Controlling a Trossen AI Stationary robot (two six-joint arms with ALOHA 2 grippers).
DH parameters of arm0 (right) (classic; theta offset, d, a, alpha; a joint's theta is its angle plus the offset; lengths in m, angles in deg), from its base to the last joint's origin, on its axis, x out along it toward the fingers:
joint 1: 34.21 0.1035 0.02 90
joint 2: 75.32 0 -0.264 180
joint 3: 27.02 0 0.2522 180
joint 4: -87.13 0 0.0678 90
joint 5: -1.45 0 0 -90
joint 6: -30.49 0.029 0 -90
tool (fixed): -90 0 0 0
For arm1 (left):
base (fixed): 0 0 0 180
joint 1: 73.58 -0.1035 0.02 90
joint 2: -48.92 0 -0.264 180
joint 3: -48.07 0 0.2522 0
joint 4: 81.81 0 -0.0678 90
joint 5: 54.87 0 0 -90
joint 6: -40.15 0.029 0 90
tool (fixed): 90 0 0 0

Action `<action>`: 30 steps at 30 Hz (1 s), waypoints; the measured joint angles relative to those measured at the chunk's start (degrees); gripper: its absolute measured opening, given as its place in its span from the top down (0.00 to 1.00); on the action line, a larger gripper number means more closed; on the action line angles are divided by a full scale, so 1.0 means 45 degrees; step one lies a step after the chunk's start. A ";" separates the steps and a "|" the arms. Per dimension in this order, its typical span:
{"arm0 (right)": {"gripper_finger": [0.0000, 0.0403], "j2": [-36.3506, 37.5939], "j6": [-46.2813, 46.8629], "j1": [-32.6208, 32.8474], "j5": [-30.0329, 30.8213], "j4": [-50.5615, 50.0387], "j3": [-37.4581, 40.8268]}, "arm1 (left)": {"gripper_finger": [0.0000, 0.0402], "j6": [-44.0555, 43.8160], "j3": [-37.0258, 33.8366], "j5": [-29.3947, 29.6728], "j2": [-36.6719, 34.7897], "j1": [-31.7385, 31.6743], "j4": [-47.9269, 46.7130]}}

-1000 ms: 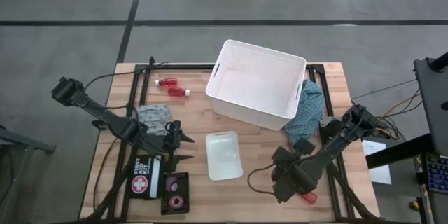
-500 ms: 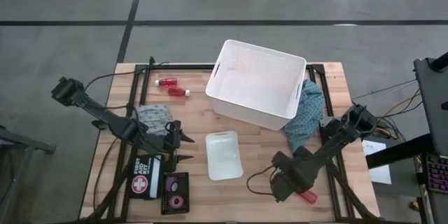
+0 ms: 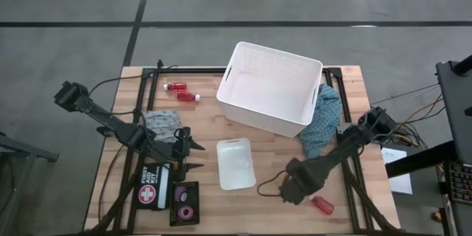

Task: Pick & Place Medicine items
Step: Put the bottom red medicine bottle into the small white bin

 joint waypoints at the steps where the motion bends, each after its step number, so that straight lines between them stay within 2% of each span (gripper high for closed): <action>1: 0.10 0.0000 -0.0253 -0.0221 -0.0262 -0.0002 -0.0003 | 0.29 -0.0002 0.0000 0.0000 0.0000 0.0002 0.0000; 6: 0.10 0.0000 -0.1768 -0.1410 -0.1656 -0.0009 0.0001 | 0.29 -0.0002 0.0000 0.0000 0.0002 0.0001 0.0000; 14: 0.10 0.0000 -0.2489 -0.2822 -0.3776 -0.0265 0.0304 | 0.29 -0.0002 0.0000 0.0000 0.0000 0.0000 0.0000; 19: 0.10 0.0000 -0.2503 -0.2919 -0.5401 -0.0041 0.1159 | 0.29 0.0003 0.0000 0.0000 0.0002 0.0000 0.0000; 21: 0.10 0.0000 -0.2378 -0.2894 -0.5659 0.0270 0.1548 | 0.29 0.0000 0.0000 0.0000 -0.0001 0.0002 0.0000; 25: 0.10 -0.0005 -0.2159 -0.2979 -0.5816 0.2248 0.2440 | 0.29 -0.0002 0.0005 0.0000 -0.0003 0.0004 0.0000; 30: 0.10 -0.0005 -0.1576 -0.2953 -0.7276 0.3308 0.3452 | 0.29 -0.0002 0.0000 0.0000 0.0002 0.0000 0.0000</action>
